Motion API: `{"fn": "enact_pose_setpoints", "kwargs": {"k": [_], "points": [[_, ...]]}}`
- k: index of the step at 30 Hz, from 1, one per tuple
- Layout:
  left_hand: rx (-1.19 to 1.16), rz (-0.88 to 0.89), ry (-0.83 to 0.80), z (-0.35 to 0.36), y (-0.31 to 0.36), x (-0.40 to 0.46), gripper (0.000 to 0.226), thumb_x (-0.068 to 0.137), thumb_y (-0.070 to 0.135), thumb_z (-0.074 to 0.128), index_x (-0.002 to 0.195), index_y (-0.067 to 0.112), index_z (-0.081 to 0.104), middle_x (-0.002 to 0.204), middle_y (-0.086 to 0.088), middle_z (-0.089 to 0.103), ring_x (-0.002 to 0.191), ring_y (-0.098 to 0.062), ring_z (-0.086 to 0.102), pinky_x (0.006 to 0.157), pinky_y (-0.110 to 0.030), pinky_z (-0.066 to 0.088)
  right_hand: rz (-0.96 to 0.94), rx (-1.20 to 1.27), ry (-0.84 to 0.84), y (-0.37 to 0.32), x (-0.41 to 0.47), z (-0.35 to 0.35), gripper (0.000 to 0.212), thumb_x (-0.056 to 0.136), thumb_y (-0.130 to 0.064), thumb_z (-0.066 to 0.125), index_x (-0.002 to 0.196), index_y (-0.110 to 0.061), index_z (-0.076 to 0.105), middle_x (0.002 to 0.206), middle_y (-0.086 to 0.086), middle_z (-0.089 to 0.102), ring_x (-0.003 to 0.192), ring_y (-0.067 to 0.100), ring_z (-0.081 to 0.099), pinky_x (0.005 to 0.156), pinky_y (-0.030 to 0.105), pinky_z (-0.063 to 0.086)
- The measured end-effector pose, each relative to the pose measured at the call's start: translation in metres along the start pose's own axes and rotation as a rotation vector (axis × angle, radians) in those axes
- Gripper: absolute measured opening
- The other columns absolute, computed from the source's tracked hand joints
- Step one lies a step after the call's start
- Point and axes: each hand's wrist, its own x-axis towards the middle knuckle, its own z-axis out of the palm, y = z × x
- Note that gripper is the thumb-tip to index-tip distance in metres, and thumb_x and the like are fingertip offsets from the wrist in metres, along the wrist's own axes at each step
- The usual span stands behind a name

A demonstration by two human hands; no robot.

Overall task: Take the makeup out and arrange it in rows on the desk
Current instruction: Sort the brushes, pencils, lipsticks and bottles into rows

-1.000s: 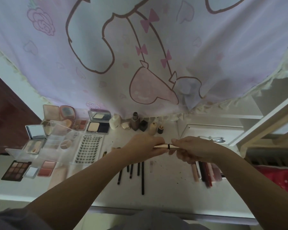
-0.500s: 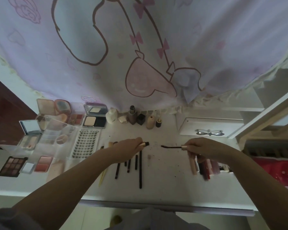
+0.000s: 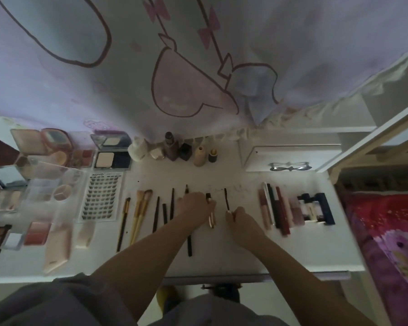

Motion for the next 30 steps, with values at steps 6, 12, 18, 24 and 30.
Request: {"fn": "enact_pose_setpoints", "kwargs": {"k": [6, 12, 18, 24, 30], "points": [[0.276, 0.023, 0.042, 0.003, -0.015, 0.007, 0.046, 0.093, 0.055, 0.033, 0.073, 0.019, 0.052, 0.083, -0.002, 0.061, 0.088, -0.022, 0.056, 0.083, -0.037, 0.035, -0.012, -0.279, 0.068, -0.019, 0.01, 0.035, 0.021, 0.099, -0.029, 0.035, 0.108, -0.012, 0.044, 0.102, 0.005, 0.062, 0.088, 0.021, 0.062, 0.067, 0.027, 0.038], [0.283, 0.025, 0.089, -0.006, -0.032, 0.01, 0.047, 0.094, 0.053, 0.033, 0.07, 0.019, 0.053, 0.081, -0.002, 0.06, 0.085, -0.021, 0.055, 0.073, -0.035, 0.03, -0.02, -0.419, 0.021, -0.037, 0.02, 0.052, 0.02, 0.097, -0.029, 0.036, 0.108, -0.013, 0.04, 0.098, 0.005, 0.064, 0.085, 0.023, 0.063, 0.061, 0.028, 0.034], [0.196, 0.058, 0.186, -0.018, -0.031, 0.011, 0.041, 0.095, 0.051, 0.03, 0.086, 0.018, 0.053, 0.087, -0.003, 0.061, 0.085, -0.023, 0.055, 0.072, -0.035, 0.03, -0.037, -0.373, 0.097, -0.025, 0.022, 0.017, 0.033, 0.099, -0.043, 0.025, 0.102, -0.014, 0.04, 0.09, 0.006, 0.061, 0.081, 0.024, 0.06, 0.067, 0.032, 0.04], [0.013, 0.304, 0.201, -0.008, 0.049, -0.001, 0.026, 0.097, 0.036, 0.036, 0.088, 0.015, 0.05, 0.088, -0.005, 0.058, 0.085, -0.025, 0.054, 0.075, -0.035, 0.035, -0.001, -0.48, 0.251, 0.03, 0.043, -0.072, 0.028, 0.099, -0.026, 0.031, 0.113, -0.01, 0.049, 0.095, 0.009, 0.066, 0.084, 0.027, 0.063, 0.067, 0.032, 0.044], [-0.135, 0.165, -0.055, 0.049, 0.119, 0.002, 0.017, 0.09, 0.03, 0.05, 0.1, 0.017, 0.053, 0.099, -0.003, 0.064, 0.092, -0.025, 0.063, 0.078, -0.034, 0.046, -0.076, -0.42, 0.158, 0.048, 0.067, -0.084, 0.027, 0.097, -0.038, 0.037, 0.086, -0.018, 0.051, 0.07, -0.005, 0.053, 0.069, 0.016, 0.057, 0.07, 0.033, 0.05]]}}
